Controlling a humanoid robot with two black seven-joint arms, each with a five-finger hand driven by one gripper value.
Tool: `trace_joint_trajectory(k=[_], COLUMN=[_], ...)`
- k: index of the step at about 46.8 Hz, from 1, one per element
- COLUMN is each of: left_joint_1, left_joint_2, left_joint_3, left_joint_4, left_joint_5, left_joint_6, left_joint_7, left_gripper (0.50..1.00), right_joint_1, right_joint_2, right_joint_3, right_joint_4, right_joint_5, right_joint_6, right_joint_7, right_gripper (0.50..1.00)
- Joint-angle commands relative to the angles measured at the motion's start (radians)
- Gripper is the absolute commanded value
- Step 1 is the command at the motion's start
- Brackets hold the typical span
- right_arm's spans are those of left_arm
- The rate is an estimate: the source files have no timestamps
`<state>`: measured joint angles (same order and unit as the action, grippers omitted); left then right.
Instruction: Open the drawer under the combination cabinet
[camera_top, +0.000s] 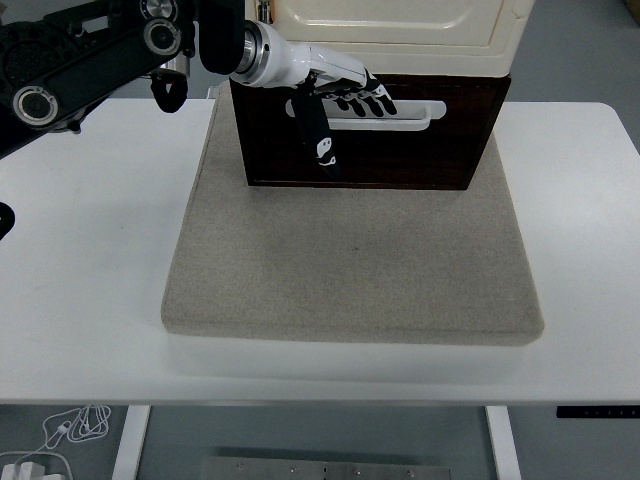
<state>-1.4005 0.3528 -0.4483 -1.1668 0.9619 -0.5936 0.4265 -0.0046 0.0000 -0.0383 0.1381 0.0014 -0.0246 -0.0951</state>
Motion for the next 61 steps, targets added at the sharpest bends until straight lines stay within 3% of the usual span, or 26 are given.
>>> trace_joint_trajectory(k=[1,31,61], left_joint_1=[0.0,0.029,0.044], left_joint_2=[0.0,-0.031,-0.035], left_joint_3=[-0.001,0.002,0.002], left_joint_4=[0.001,0.026,0.024], left_joint_5=[-0.005,0.001,0.003], left_joint_6=[0.021,0.064,0.064], left_joint_7=[0.0,0.0,0.0], left_gripper=[0.984,0.975,0.975], right_joint_1=[0.0,0.0,0.0], right_joint_2=[0.0,0.0,0.0], right_joint_3=[0.0,0.0,0.0], right_joint_4=[0.0,0.0,0.0], right_joint_5=[0.0,0.0,0.0], right_joint_6=[0.0,0.0,0.0], right_joint_7=[0.0,0.0,0.0], right_gripper=[0.928,0.928,0.928])
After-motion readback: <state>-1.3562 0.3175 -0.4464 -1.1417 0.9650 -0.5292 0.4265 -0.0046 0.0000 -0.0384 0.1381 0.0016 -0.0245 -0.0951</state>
